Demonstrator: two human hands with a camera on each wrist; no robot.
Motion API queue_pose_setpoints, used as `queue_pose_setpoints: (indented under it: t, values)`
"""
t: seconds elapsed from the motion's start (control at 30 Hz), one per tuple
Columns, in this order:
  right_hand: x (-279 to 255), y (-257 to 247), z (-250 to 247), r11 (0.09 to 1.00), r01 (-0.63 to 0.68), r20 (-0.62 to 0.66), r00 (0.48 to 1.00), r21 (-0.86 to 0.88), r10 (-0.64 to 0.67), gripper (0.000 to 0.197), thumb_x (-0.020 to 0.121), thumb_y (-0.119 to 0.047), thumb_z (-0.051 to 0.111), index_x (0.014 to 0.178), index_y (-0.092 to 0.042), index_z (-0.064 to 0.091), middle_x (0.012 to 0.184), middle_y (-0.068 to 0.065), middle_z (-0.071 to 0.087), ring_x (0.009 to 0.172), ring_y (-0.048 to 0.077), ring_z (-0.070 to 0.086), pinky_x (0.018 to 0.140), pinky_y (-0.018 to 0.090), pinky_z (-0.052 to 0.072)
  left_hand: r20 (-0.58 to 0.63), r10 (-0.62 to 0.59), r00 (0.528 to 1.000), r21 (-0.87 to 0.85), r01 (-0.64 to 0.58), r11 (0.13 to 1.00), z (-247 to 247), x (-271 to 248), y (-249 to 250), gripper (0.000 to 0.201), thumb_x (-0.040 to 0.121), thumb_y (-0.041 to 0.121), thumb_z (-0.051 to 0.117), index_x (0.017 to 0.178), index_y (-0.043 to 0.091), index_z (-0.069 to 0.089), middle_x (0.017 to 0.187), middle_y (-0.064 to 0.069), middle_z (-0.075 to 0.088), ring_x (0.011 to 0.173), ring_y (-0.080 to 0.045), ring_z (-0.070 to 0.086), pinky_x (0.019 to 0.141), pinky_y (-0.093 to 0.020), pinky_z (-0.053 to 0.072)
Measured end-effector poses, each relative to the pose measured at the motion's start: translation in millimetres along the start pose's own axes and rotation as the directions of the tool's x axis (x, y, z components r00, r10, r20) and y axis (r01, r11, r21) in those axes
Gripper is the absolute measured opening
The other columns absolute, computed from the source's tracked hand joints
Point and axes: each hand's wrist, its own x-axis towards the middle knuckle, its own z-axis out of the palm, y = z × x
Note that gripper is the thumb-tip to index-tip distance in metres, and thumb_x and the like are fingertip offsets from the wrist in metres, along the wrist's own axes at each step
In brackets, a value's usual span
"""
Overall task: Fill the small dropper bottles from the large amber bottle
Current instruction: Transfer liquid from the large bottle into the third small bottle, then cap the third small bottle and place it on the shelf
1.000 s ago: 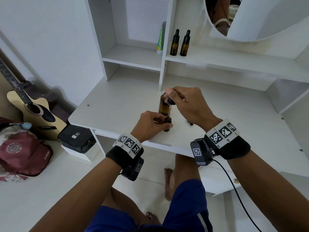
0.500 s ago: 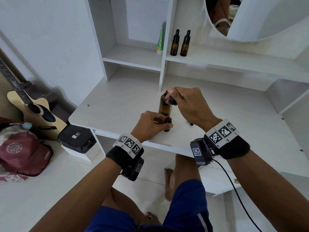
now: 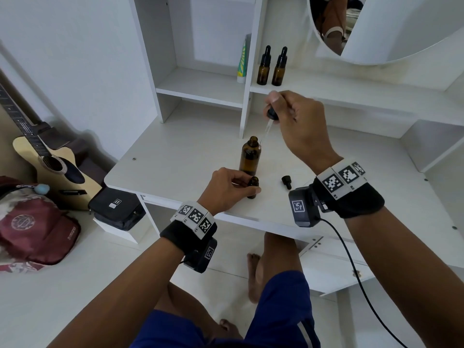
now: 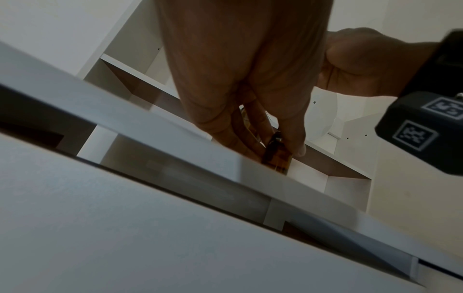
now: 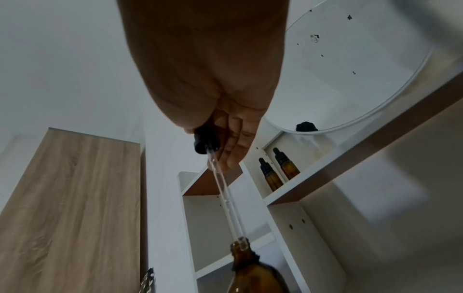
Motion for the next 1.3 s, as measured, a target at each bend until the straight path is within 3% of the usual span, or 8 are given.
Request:
queue_pose_setpoints:
  t: [0.27,0.43,0.53,0.63,0.8,0.97,1.07,1.3]
  values:
    - [17,3,8,1.0,-0.007,-0.03,1.0,-0.012,0.006,0.044,0.103,-0.036,0.043,0.097,-0.002,0.07,0.081,0.007,0.072,0.073,0.023,0.068,0.072,0.045,0.056,-0.011,0.004,1.0,-0.008,-0.004,1.0,0,0,0,0.023,0.074,0.025,0.083,0.095,0.017,0.079,0.091,0.005,0.076,0.079,0.001,0.069,0.073,-0.005,0.048]
    - [13,8,16,1.0,0.008,0.003,1.0,0.01,-0.008,0.04,0.105,-0.028,0.043,0.094,0.0,0.069,0.083,0.007,0.072,0.077,0.013,0.067,0.077,0.026,0.055,-0.014,0.006,1.0,-0.003,-0.006,1.0,1,0,-1,0.024,0.074,0.026,0.083,0.096,0.017,0.078,0.091,0.004,0.076,0.081,-0.002,0.07,0.078,-0.008,0.05]
    - [5,13,23,0.999,-0.035,0.126,0.991,-0.03,0.038,0.041,0.105,-0.033,0.041,0.097,-0.004,0.07,0.084,0.007,0.072,0.076,0.015,0.067,0.072,0.025,0.053,-0.017,0.014,1.0,0.001,-0.014,1.0,1,0,-1,0.024,0.074,0.025,0.083,0.095,0.016,0.078,0.091,0.004,0.075,0.082,-0.004,0.07,0.077,-0.009,0.05]
    - [-2,20,30,0.978,-0.076,0.31,0.941,-0.192,0.134,0.041,0.105,-0.037,0.039,0.095,-0.009,0.067,0.08,0.004,0.068,0.068,0.013,0.058,0.063,0.027,0.042,-0.02,0.022,1.0,0.013,-0.021,1.0,1,1,-2,0.024,0.074,0.026,0.083,0.095,0.016,0.079,0.091,0.003,0.075,0.081,-0.004,0.07,0.076,-0.009,0.05]
    - [-10,24,30,0.964,-0.112,0.408,0.889,-0.241,0.205,0.039,0.103,-0.04,0.041,0.112,-0.013,0.067,0.103,0.003,0.071,0.093,0.015,0.062,0.08,0.024,0.043,-0.021,0.043,0.999,0.027,-0.042,0.999,1,1,-4,0.023,0.075,0.026,0.083,0.095,0.017,0.079,0.091,0.003,0.076,0.082,-0.004,0.07,0.074,-0.006,0.049]
    - [-16,30,12,0.935,-0.157,0.465,0.834,-0.319,0.298,0.042,0.099,-0.04,0.049,0.133,-0.015,0.053,0.127,0.003,0.063,0.117,0.018,0.058,0.098,0.033,0.047,-0.02,0.055,0.998,0.028,-0.055,0.998,1,3,-6,0.023,0.075,0.026,0.083,0.095,0.017,0.079,0.092,0.003,0.076,0.084,-0.005,0.07,0.074,-0.005,0.048]
    - [-24,38,-4,0.882,-0.163,0.476,0.791,-0.441,0.384,0.037,0.097,-0.029,0.057,0.132,-0.019,0.051,0.123,0.004,0.061,0.11,0.02,0.059,0.092,0.032,0.048,-0.017,0.064,0.998,0.037,-0.064,0.997,2,3,-6,0.023,0.075,0.027,0.082,0.096,0.017,0.079,0.092,0.003,0.075,0.084,-0.005,0.069,0.072,-0.004,0.047]
    - [-53,49,-16,0.757,-0.158,0.554,0.591,-0.634,0.587,0.034,0.092,-0.028,0.065,0.124,-0.018,0.058,0.115,0.005,0.059,0.09,0.021,0.056,0.077,0.028,0.044,-0.011,0.078,0.997,0.058,-0.077,0.995,1,2,-4,0.025,0.074,0.031,0.082,0.095,0.017,0.079,0.089,0.005,0.075,0.083,-0.003,0.069,0.078,-0.012,0.049]
